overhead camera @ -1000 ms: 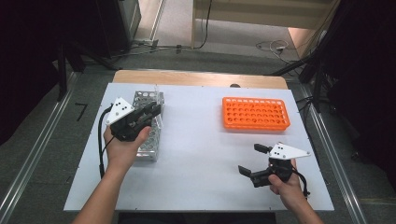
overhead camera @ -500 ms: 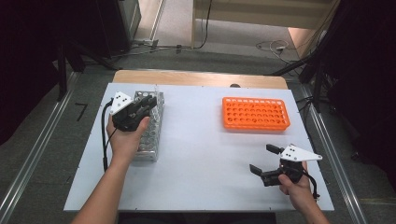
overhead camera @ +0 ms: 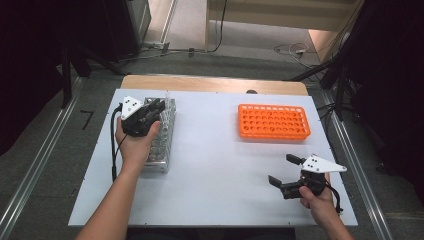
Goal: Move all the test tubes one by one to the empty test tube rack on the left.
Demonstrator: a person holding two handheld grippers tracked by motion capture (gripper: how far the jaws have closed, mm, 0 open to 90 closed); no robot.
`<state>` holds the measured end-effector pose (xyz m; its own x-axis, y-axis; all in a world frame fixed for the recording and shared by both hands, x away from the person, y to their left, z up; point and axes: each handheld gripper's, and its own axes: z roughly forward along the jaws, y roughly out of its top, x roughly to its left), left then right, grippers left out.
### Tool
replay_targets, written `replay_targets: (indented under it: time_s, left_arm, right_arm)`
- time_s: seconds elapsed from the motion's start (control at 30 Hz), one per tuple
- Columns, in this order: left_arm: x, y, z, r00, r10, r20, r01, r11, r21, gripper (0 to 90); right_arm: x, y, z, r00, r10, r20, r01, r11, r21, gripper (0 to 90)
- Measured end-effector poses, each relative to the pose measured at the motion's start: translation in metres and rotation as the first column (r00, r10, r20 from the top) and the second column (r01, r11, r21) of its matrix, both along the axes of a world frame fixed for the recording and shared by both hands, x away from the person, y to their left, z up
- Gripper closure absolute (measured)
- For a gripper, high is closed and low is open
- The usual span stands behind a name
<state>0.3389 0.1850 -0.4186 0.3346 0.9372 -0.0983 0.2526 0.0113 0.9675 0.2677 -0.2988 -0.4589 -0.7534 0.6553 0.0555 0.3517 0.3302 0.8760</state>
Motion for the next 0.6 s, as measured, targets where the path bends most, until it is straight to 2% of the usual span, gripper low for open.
replay_targets:
  time_s: [0.1,0.17,0.3,0.37,0.43,0.6]
  left_arm:
    - [0.0022,-0.001,-0.0019,0.9999,0.007,-0.011,-0.007,1.0,0.004,76.2]
    - [0.0038,-0.0016,-0.0034,0.9995,-0.004,-0.032,0.004,1.0,0.004,76.2]
    - [0.0064,-0.0037,-0.0074,0.9972,-0.016,-0.073,0.019,0.9995,0.027,75.9]
    - [0.0068,-0.0051,-0.0078,0.9962,-0.005,-0.087,0.009,0.999,0.045,75.8]
    - [0.0081,-0.0049,-0.0087,0.9934,-0.003,-0.115,0.008,0.9989,0.045,75.6]
    - [0.0074,-0.0057,-0.0093,0.9879,0.003,-0.155,0.006,0.9981,0.061,75.2]
  right_arm:
    - [-0.0002,-0.0012,0.0005,1.0,-0.004,-0.002,0.004,1.0,0.006,0.0]
    - [0.0002,-0.0018,0.0003,1.0,-0.006,0.001,0.006,1.0,0.005,0.0]
    - [0.0004,-0.0019,0.0003,1.0,-0.002,0.004,0.002,1.0,0.005,0.0]
    - [0.0,-0.0014,0.0002,1.0,-0.002,0.002,0.002,1.0,0.003,0.0]
    - [-0.0001,-0.0012,0.0002,1.0,-0.001,0.003,0.001,1.0,0.002,0.0]
    - [0.0004,-0.0023,0.0002,1.0,-0.004,0.007,0.004,1.0,0.002,0.0]
